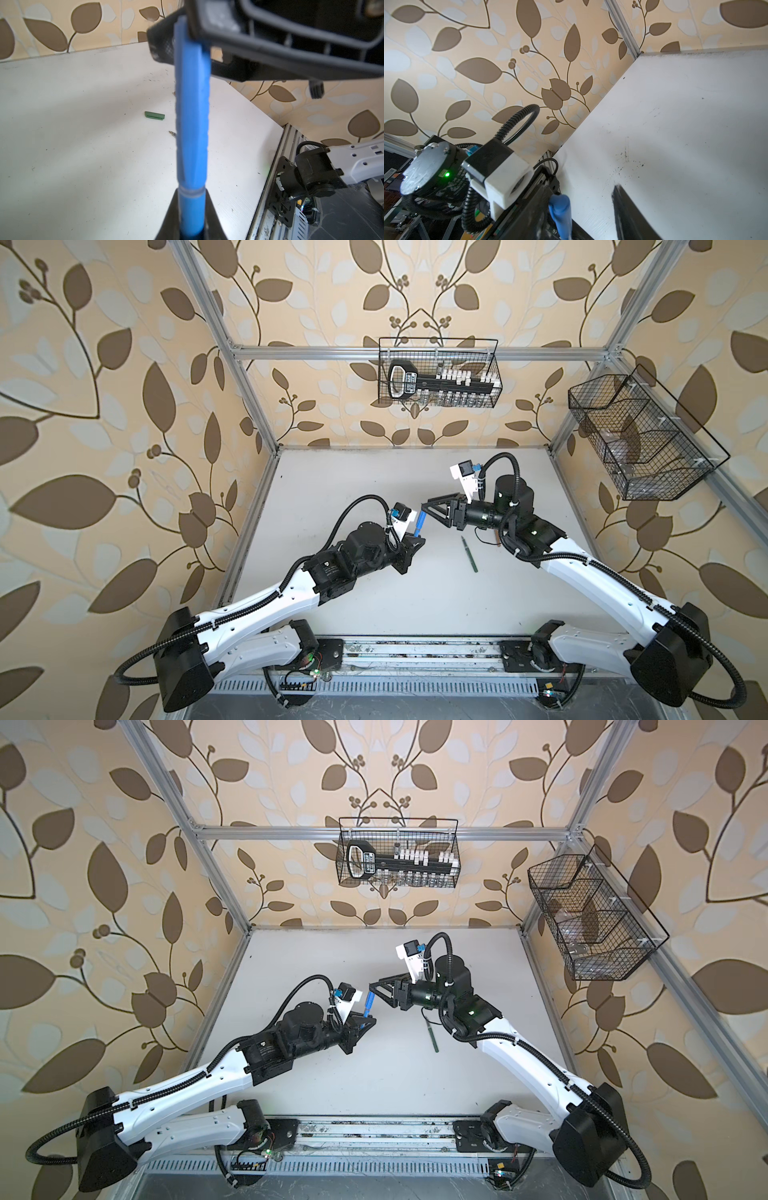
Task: Insert the pens into the pen caps
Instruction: 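Push the cap down over the pen while the left gripper holds the barrel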
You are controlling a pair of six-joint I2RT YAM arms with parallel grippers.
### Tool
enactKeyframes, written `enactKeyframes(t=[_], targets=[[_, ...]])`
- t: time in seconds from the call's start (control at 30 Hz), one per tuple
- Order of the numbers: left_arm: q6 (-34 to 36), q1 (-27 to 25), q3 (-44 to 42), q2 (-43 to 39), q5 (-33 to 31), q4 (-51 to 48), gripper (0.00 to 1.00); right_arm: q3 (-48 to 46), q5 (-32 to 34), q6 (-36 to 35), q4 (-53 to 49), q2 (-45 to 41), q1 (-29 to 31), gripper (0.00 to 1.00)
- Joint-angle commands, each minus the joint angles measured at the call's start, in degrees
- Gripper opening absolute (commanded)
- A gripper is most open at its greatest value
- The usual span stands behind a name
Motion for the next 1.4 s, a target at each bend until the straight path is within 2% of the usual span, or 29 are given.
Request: enactKeyframes(t=[0.0, 0.23, 0.37, 0.53, 0.57, 0.67, 0.9, 1.07, 1.23, 1.3, 1.37], targets=[[1.1, -0.3, 2.5, -1.6, 2.1, 0.8, 0.09, 2.7, -1.6, -1.6, -1.4, 0.6, 0.2, 0.5], [1.5, -0.3, 2.6, -1.0, 2.4, 1.3, 0.09, 3.4, -3.8, -0.8, 0.0, 3.0, 0.7, 0.39], [1.8, -0.3, 2.8, -0.9, 2.0, 1.5, 0.09, 3.3, -4.2, -0.7, 0.2, 3.5, 1.4, 0.28], [2.0, -0.3, 3.6, -0.9, -1.6, 1.8, 0.05, 1.8, -5.0, 0.2, 1.9, 3.4, 2.7, 0.11], [2.1, -0.3, 3.7, -0.9, -3.0, 2.5, 0.02, 1.4, -5.5, 0.6, 2.3, 3.3, 2.9, 0.07], [3.5, -0.3, 4.0, -0.9, -6.3, 4.8, 0.0, -0.7, -6.1, 1.9, 3.9, 3.0, 3.2, 0.01], [11.3, -0.1, 7.0, 0.3, -9.0, 9.5, 0.0, -7.0, -9.7, 8.2, 12.9, 2.7, 3.3, 0.0], [16.9, -0.1, 10.7, 0.8, -6.1, 11.9, 0.0, -11.2, -15.5, 14.1, 21.7, 3.5, 4.2, 0.0], [19.9, -0.1, 13.0, 0.6, -2.4, 15.0, 0.0, -13.7, -17.7, 17.3, 27.0, 4.0, 6.7, 0.0], [21.0, -0.1, 14.1, 0.9, -1.3, 15.5, 0.0, -14.1, -17.1, 16.8, 25.7, 4.1, 7.6, 0.0], [21.1, -0.1, 14.9, 1.0, -1.0, 16.1, 0.0, -13.5, -15.7, 13.4, 20.1, 4.0, 8.3, 0.0]])
